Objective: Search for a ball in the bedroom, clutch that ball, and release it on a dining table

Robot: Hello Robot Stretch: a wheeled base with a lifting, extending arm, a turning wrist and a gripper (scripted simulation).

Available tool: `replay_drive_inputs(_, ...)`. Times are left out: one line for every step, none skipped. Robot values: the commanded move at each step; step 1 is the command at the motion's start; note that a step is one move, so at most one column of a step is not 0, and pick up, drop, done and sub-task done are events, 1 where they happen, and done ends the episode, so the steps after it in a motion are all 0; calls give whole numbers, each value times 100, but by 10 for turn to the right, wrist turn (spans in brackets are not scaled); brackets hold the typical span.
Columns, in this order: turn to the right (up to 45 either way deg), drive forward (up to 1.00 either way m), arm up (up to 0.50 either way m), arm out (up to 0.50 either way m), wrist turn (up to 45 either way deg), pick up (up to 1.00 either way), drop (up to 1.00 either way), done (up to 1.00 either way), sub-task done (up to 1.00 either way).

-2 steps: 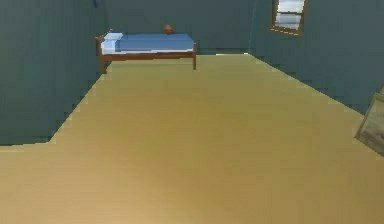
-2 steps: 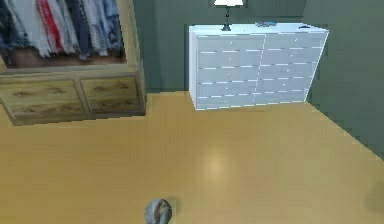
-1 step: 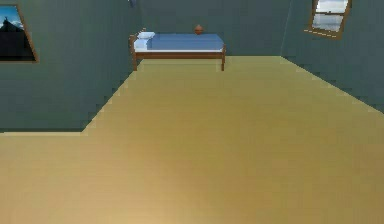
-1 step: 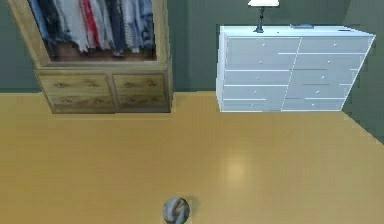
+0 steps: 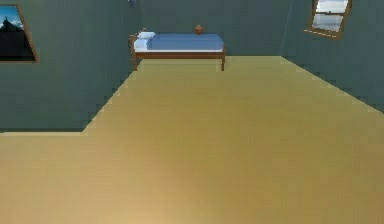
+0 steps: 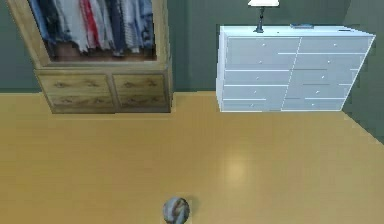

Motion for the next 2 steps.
replay_drive_inputs(0,0,0,46,0,0,0,0,0)
replay_drive_inputs(0,0,0,0,450,0,0,0,0)
